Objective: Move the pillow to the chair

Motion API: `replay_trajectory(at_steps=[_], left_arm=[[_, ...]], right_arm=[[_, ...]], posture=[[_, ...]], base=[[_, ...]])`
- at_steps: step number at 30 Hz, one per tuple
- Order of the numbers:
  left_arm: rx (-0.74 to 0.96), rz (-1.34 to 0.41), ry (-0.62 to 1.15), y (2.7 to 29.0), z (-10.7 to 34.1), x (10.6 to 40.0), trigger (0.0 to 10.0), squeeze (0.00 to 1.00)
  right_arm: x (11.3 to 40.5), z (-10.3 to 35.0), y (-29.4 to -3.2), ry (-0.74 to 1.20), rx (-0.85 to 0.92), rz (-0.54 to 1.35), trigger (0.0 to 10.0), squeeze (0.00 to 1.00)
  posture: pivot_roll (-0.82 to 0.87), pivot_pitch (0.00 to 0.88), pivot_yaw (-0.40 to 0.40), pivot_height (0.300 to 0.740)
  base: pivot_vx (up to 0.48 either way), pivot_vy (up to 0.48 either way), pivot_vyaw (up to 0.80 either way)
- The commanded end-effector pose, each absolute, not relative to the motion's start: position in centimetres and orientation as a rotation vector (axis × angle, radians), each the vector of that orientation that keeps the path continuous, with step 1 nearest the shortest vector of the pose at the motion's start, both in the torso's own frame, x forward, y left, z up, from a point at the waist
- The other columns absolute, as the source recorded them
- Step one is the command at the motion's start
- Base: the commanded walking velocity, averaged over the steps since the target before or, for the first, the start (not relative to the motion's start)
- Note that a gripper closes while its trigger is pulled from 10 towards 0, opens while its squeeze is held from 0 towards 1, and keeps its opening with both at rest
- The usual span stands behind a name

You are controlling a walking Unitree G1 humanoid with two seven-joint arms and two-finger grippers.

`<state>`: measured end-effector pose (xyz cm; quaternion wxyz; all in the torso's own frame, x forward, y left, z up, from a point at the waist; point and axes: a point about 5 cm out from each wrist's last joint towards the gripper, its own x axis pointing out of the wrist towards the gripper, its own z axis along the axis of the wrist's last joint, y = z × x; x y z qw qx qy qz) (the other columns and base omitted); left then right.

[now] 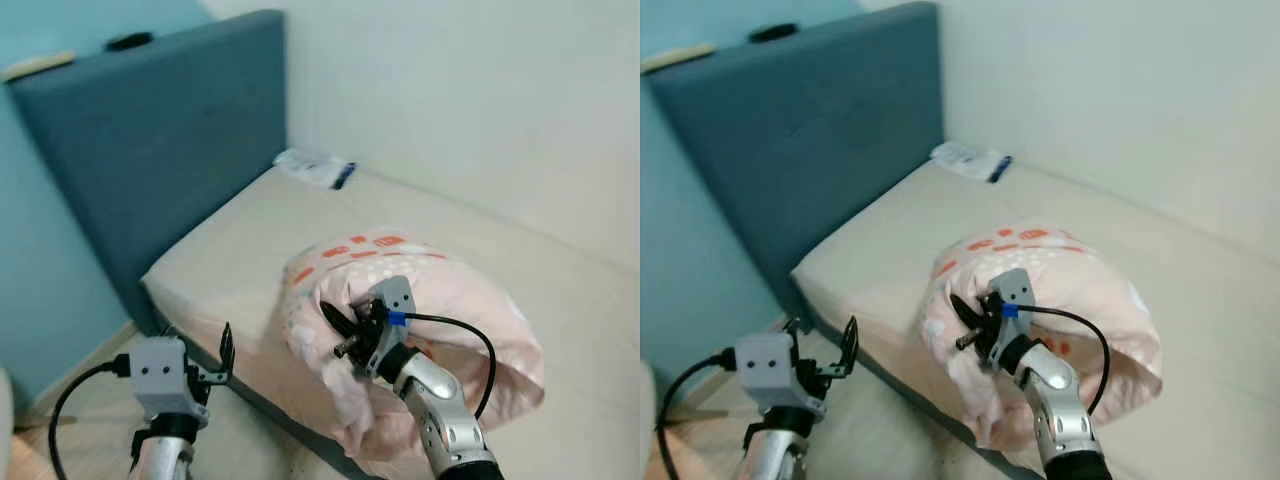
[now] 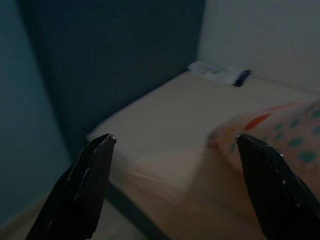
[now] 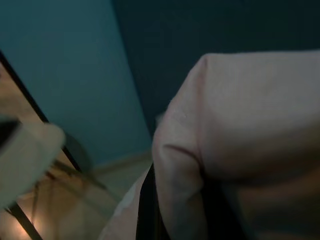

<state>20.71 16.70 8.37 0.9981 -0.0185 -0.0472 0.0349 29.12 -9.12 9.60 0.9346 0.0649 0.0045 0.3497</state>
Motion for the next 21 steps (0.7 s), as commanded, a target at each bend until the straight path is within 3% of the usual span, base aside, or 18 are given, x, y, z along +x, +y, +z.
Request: replay_trajectory(at_steps=[1,10,21], left_arm=[[-0.038,0.067,-0.085,16.4,8.7,20.8,10.0,0.0],[-0.024,0.142,-0.121,17.8,10.1,22.4,10.0,0.0],[-0.026,0.16,-0.115,18.1,10.5,23.0,10.0,0.0]], right_arm=[[29.7,11.4,-8.7,-0.06,0.113,0.736,10.0,0.0],[32.3,15.6,-7.0,-0.195,0.123,0.742,10.0,0.0],[32.0,16.2,-5.3,-0.213,0.163,0.804,10.0,0.0]], posture=[[0.02,0.059,-0.079,0.74],[0.02,0.057,-0.071,0.74],[0.02,0.064,-0.068,0.74]], base=[[0.0,0.0,0.79],[0.0,0.0,0.79],[0.0,0.0,0.78]])
